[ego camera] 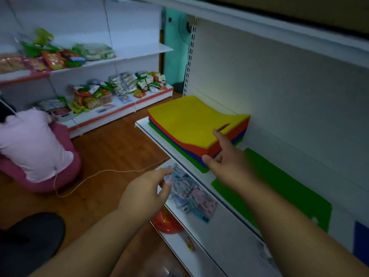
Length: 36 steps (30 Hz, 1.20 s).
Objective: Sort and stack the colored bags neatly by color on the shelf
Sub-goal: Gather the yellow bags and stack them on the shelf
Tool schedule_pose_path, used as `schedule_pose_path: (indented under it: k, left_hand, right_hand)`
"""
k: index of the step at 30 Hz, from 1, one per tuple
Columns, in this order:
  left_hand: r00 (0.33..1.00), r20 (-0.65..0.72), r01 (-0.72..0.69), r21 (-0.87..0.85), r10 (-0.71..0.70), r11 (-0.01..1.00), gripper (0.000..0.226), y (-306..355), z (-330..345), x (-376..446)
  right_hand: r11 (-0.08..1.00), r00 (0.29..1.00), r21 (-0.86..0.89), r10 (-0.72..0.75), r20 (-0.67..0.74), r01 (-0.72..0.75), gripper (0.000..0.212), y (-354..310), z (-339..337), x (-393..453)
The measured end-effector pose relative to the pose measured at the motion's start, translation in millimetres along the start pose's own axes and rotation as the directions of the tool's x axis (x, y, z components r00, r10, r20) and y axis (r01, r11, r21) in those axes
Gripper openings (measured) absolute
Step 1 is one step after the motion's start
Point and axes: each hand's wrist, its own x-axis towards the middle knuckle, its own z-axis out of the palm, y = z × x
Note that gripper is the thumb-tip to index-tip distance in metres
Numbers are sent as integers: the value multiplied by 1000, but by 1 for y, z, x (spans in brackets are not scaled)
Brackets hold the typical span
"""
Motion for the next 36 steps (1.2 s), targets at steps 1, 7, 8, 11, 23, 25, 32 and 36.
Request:
schedule_pose_path:
  k: [1,7,8,11,23,25,32,36]
  left_hand:
    - [999,35,10,-53,-8,999,33,-3,-3,10]
    - [937,321,314,-593,-140,741,33,-27,-12,69]
    - [923,359,359,-659,-143,661,35,-32,-12,79]
    - [894,410,444,-756,-180,482,42,-52,-12,113]
    - [921,384,170,-546,65,820,27,-103,-40,126]
    - [877,443,89,-533,187,841,27,-87,-41,115]
    - [792,298,-340,-508,532,792,27,-34,-11,69]
    - [594,283,-578,-501,753,644,41,15,11,20]
  right_hand:
    - [1000,999,-13,16,31,-16,77,-1,1,10]
    - [987,978,-22,163,130,-162,48,-6,10,40]
    - [982,979,-4,191,65,-191,36,-9,12,38]
    - [950,930,42,312,-195,-310,27,-18,26,26]
    - [850,633,166,489,-600,-499,42,-62,82,-95]
    - [813,572,175,526,-629,-555,44,-67,84,-122]
    - [708,320,240,559,-765,-664,39,-57,84,-222]
    - [640,161,314,571,-805,-701,36,-45,86,-305]
